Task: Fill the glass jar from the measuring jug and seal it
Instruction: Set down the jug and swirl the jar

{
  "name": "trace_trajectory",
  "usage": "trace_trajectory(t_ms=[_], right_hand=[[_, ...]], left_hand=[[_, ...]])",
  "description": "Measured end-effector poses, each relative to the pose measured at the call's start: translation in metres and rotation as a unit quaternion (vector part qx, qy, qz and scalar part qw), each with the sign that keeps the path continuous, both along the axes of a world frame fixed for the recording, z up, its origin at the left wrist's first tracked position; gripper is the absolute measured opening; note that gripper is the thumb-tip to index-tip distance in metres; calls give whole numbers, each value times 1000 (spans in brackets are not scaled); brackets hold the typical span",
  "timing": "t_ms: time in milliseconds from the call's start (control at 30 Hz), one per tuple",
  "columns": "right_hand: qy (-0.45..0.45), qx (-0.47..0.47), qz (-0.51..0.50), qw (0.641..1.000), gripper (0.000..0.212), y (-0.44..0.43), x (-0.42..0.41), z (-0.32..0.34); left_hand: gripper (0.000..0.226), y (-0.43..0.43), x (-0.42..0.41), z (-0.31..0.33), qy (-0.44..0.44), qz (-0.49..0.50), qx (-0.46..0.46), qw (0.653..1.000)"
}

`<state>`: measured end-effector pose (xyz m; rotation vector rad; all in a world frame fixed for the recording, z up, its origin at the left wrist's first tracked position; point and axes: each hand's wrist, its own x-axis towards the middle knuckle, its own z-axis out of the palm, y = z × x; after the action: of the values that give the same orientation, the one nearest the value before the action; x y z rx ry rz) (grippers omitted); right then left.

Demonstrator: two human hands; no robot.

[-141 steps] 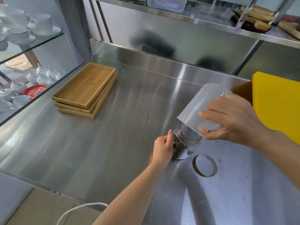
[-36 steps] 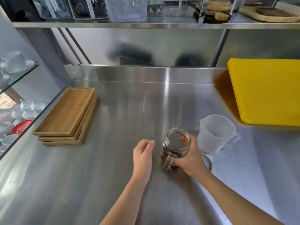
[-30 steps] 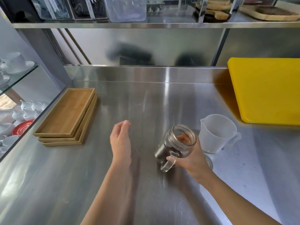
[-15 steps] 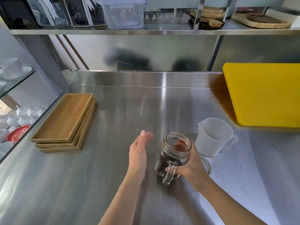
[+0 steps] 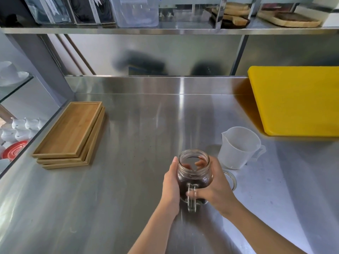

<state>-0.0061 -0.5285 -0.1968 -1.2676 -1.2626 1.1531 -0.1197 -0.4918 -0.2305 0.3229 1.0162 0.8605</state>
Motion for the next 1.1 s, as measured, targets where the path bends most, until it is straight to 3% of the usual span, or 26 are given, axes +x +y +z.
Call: trace_trajectory(t_ms=[100,200,300,367,433,500,600,700,767,833,900,967,1100], right_hand=[[-34,8,10,999,82,1,-3,-2],[-91,2,99,991,84,4,5,8],[-77,-32,174,981,62,11,17,35],[-67,23,78,994,40,19,20,51],[-76,102,-93,987,27,22,16,54],[-106,151,-173,968,36,19,2,47],[-208,142,-83,964,51,9,-27,20],[-213,110,-34,970,61,11,-22,16],[-169,118,-118,971,54,17,-11,22],[-64,76,-173,980,43,18,-11,23],[15,29,-130,991,26,14,-23,15],[78,-24,-108,991,29,8,-33,9],[225,-200,-96,949,38,15,-23,5]], left_hand=[[54,-1,-1,1,-101,-17,-50,994],[50,-1,-7,5,-158,-29,-53,986],[40,-5,-14,9,-198,-15,-43,979],[33,-7,-18,9,-212,5,-31,977],[34,-9,-20,5,-192,21,-17,981],[27,-12,-16,10,-187,6,-4,982],[40,-15,-9,16,-202,5,0,979],[39,-16,-12,16,-218,13,7,976],[29,-15,-14,14,-199,35,10,979],[28,-11,-11,14,-154,68,-1,986],[42,-11,-6,17,-125,100,-5,987],[49,-10,-1,18,-104,110,-10,988],[46,-12,2,26,-15,85,3,996]])
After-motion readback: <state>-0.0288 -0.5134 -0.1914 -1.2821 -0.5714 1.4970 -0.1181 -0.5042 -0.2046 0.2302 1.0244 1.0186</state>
